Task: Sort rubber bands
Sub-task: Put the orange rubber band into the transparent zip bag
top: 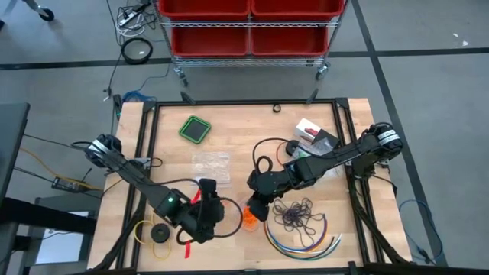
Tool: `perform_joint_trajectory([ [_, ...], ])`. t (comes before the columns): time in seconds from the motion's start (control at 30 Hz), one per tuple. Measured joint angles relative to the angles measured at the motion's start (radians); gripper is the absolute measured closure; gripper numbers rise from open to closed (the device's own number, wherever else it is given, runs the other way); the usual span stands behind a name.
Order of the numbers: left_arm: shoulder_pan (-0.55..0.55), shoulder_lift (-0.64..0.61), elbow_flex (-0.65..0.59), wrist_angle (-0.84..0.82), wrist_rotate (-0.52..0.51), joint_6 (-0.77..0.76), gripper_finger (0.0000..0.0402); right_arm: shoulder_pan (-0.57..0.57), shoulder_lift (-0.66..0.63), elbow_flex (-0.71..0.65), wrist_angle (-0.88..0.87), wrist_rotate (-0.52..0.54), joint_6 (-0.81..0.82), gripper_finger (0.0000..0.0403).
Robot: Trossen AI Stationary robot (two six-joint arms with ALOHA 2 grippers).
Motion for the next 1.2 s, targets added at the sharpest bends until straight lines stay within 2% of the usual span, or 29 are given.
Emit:
perform_joint_trajectory([
  [0.13,0.013,0.001,-0.125,0.125,-0.009,0.002,0.0191,0.005,-0.002,0.000,0.000,0.000,0.000,0.0399],
  [0.2,0.032,0.000,-0.205,0.251,0.032,0.028,0.0190,0.008,-0.010,0.000,-0.001,0.002,0.000,0.0399],
  [0.4,0.129,0.002,-0.446,0.692,0.250,0.109,0.0190,0.019,-0.056,0.000,-0.014,0.045,-0.006,0.0399],
  [0.57,0.234,0.008,-0.571,0.901,0.461,0.164,0.0190,0.038,-0.093,0.000,-0.032,0.113,-0.013,0.0399],
  [0.63,0.272,0.023,-0.602,0.946,0.516,0.178,0.0190,0.044,-0.096,0.000,-0.032,0.124,-0.013,0.0399],
  [0.73,0.311,0.053,-0.626,1.008,0.538,0.215,0.0190,0.051,-0.096,0.000,-0.036,0.124,-0.013,0.0399],
  [1.07,0.394,0.173,-0.625,1.145,0.717,0.267,0.0190,0.081,-0.105,0.000,-0.056,0.167,0.012,0.0399],
  [1.2,0.397,0.205,-0.621,1.192,0.724,0.269,0.0190,0.091,-0.111,0.000,-0.056,0.177,0.022,0.0399],
])
